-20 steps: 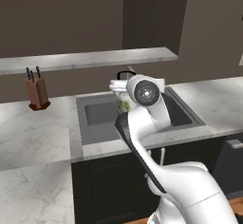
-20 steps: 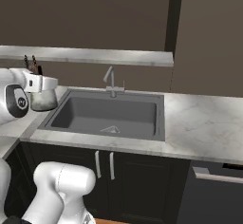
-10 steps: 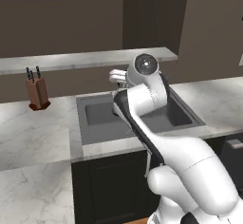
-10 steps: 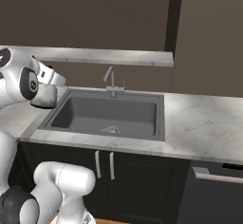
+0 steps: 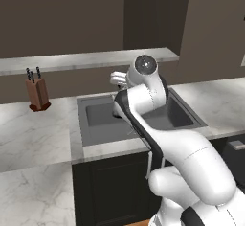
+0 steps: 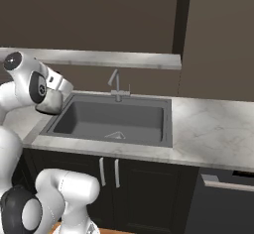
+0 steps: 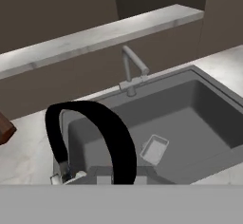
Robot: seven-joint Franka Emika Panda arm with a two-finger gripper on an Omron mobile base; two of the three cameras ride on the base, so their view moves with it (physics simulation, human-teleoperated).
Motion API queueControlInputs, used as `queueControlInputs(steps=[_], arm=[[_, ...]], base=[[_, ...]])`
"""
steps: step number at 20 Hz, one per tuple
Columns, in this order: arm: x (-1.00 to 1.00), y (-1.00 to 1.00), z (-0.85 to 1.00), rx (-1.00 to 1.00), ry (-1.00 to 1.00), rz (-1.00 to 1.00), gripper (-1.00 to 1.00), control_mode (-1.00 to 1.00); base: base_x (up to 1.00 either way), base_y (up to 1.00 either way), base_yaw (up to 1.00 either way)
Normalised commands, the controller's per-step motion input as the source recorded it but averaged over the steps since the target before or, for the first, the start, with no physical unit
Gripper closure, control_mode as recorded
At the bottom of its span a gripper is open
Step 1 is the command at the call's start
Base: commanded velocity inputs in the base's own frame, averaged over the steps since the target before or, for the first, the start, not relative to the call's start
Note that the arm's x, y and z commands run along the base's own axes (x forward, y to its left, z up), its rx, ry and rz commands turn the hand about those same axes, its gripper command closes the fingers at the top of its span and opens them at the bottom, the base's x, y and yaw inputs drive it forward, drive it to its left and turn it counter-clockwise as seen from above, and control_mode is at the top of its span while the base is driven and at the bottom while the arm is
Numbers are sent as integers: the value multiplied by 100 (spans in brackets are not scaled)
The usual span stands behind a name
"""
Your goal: Open the cabinet, pick the kettle from the cabinet, and place it in the sink.
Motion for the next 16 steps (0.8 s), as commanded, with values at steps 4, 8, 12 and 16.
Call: queueControlInputs(steps=[4, 8, 12, 16], arm=[[21, -8, -37, 0, -12, 2, 100, -100], [32, -16, -13, 1, -2, 4, 100, -100], [25, -15, -7, 0, -3, 11, 100, -100], [19, -4, -14, 0, -3, 12, 100, -100]], base=[[0, 0, 0], [0, 0, 0], [0, 0, 0], [0, 0, 0]])
